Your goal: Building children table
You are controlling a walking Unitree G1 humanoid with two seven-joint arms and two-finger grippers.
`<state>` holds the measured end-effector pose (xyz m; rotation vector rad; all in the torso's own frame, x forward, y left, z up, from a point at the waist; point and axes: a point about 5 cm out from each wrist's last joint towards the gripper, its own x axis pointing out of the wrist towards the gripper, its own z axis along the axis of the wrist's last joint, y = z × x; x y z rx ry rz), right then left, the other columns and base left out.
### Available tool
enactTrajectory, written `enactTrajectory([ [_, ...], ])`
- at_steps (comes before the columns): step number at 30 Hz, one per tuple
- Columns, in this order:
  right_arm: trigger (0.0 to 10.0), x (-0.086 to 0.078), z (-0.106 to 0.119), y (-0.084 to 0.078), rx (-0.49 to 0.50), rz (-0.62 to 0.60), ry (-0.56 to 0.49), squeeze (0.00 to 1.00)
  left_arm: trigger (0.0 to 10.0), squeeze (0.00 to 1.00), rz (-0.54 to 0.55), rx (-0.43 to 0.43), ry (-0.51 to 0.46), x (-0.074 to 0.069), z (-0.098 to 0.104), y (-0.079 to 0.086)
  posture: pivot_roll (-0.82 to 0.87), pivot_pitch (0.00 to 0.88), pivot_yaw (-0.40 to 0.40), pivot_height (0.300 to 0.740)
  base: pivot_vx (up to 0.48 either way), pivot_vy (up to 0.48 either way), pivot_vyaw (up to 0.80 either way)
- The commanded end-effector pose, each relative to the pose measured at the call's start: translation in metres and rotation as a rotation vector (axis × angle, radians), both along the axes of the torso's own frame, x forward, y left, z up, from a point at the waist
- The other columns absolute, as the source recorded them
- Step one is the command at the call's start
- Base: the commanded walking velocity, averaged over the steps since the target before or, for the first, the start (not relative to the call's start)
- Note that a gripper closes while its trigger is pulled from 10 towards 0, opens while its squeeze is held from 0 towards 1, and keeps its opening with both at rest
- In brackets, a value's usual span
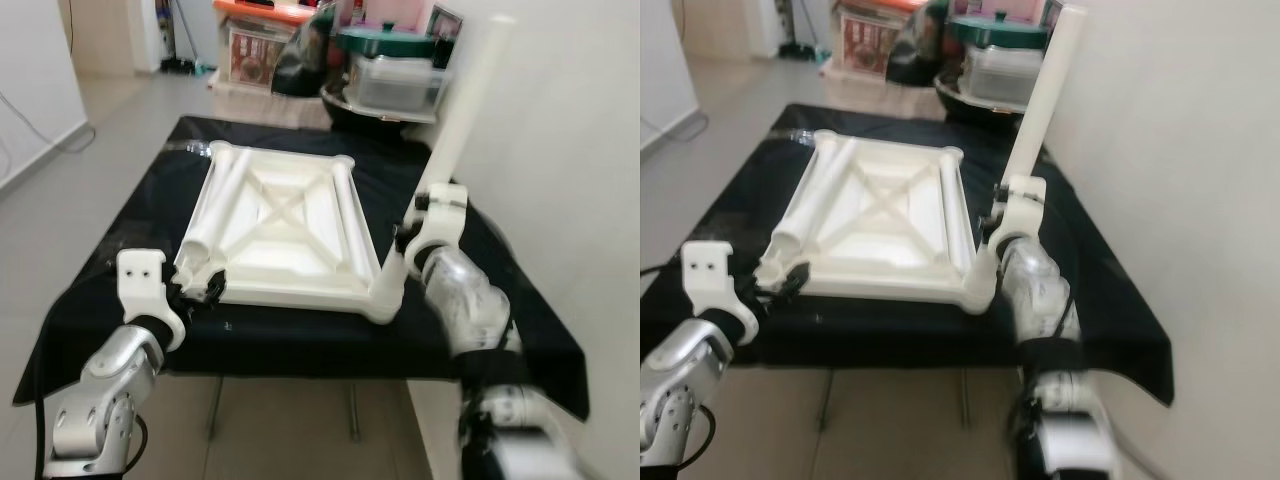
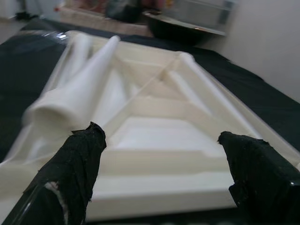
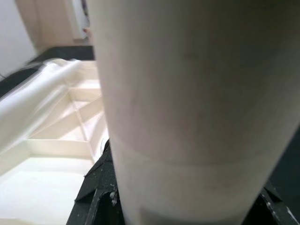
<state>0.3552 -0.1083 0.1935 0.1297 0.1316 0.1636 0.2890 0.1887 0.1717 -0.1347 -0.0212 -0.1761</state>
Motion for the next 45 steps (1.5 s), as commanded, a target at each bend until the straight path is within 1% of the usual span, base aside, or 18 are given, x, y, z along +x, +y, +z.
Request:
enactTrajectory([
  [1,10.0,-0.005,-0.011,0.022,0.017,0.117,0.051,0.0,10.0,0.0,-0.036,0.033,0.005,0.005,-0.003,-0.007,0.1,0.0,-0.121,0.74,0.0,0.0,0.0],
  [2,10.0,-0.004,-0.008,0.023,0.032,0.131,0.027,0.0,10.0,0.0,-0.04,0.04,0.008,0.006,-0.004,-0.008,0.1,0.0,-0.118,0.74,0.0,0.0,0.0],
  [3,10.0,-0.002,-0.002,0.02,0.05,0.142,-0.012,0.22,10.0,0.0,-0.048,0.049,0.011,0.006,-0.005,-0.008,0.1,0.0,-0.118,0.74,0.0,0.0,0.0],
  [5,10.0,-0.001,0.002,0.019,0.062,0.133,-0.032,0.22,10.0,0.0,-0.053,0.054,0.013,0.007,-0.006,-0.009,0.1,0.0,-0.119,0.74,0.0,0.0,0.0],
  [6,10.0,0.001,0.007,0.015,0.066,0.131,-0.05,1.0,10.0,0.0,-0.063,0.049,0.009,0.006,-0.006,-0.01,0.1,0.0,-0.118,0.74,0.0,0.0,0.0],
  [9,10.0,0.002,0.019,0.007,0.052,0.166,-0.091,1.0,10.0,0.0,-0.08,0.026,0.01,0.005,-0.008,-0.012,0.1,0.0,-0.118,0.74,0.0,0.0,0.0],
  [10,10.0,0.003,0.028,-0.001,0.051,0.23,-0.123,0.0,10.0,0.0,-0.093,0.015,0.007,0.004,-0.008,-0.013,0.1,0.0,-0.122,0.74,0.0,0.0,0.0],
  [14,10.0,-0.005,0.042,-0.011,0.06,0.419,-0.162,0.0,10.0,0.0,-0.122,-0.005,0.004,0.002,-0.008,-0.016,0.1,0.0,-0.122,0.74,0.0,0.0,0.0],
  [22,10.0,-0.011,0.042,-0.029,-0.101,0.807,-0.194,0.0,10.0,0.0,-0.158,-0.02,0.006,0.002,-0.01,-0.017,0.11,0.0,-0.125,0.74,0.0,0.0,0.0],
  [24,4.2,-0.002,0.036,-0.031,-0.12,0.851,-0.149,0.0,10.0,0.0,-0.167,-0.019,0.006,0.003,-0.011,-0.017,0.11,0.0,-0.128,0.74,0.0,0.0,0.0],
  [26,3.2,0.012,0.028,-0.028,-0.111,0.807,-0.104,0.0,10.0,0.0,-0.169,-0.021,0.004,0.004,-0.011,-0.018,0.12,0.0,-0.134,0.74,0.0,0.0,0.0],
  [27,0.0,0.018,0.025,-0.027,-0.113,0.767,-0.088,0.0,10.0,0.0,-0.169,-0.021,0.004,0.004,-0.011,-0.018,0.12,0.0,-0.138,0.74,0.0,0.0,0.0],
  [35,0.0,0.04,0.015,-0.039,-0.055,0.421,-0.019,0.0,10.0,0.0,-0.168,-0.024,0.004,0.002,-0.012,-0.018,0.13,0.0,-0.147,0.74,0.0,0.0,0.0],
  [38,0.0,0.042,-0.003,-0.073,-0.009,-0.092,0.079,0.0,10.0,0.0,-0.167,-0.023,0.003,0.0,-0.011,-0.016,0.14,0.0,-0.151,0.74,0.0,0.0,0.0],
  [39,0.0,0.042,-0.003,-0.073,-0.009,-0.092,0.079,0.0,10.0,0.0,-0.167,-0.023,0.003,0.0,-0.011,-0.016,0.14,0.0,-0.151,0.74,0.0,0.0,0.0],
  [40,0.0,0.034,-0.011,-0.081,0.009,-0.234,0.106,0.0,10.0,0.0,-0.166,-0.022,0.003,0.0,-0.011,-0.016,0.14,0.0,-0.152,0.74,0.0,0.0,0.0],
  [42,0.0,0.009,-0.022,-0.058,0.01,-0.261,0.119,0.0,10.0,0.0,-0.163,-0.023,0.002,-0.002,-0.011,-0.015,0.13,0.0,-0.139,0.74,0.0,0.0,0.0],
  [45,0.0,0.006,-0.023,-0.049,0.003,-0.23,0.123,0.0,10.0,0.0,-0.163,-0.024,0.002,-0.002,-0.011,-0.015,0.13,0.0,-0.139,0.74,0.0,0.0,0.0],
])
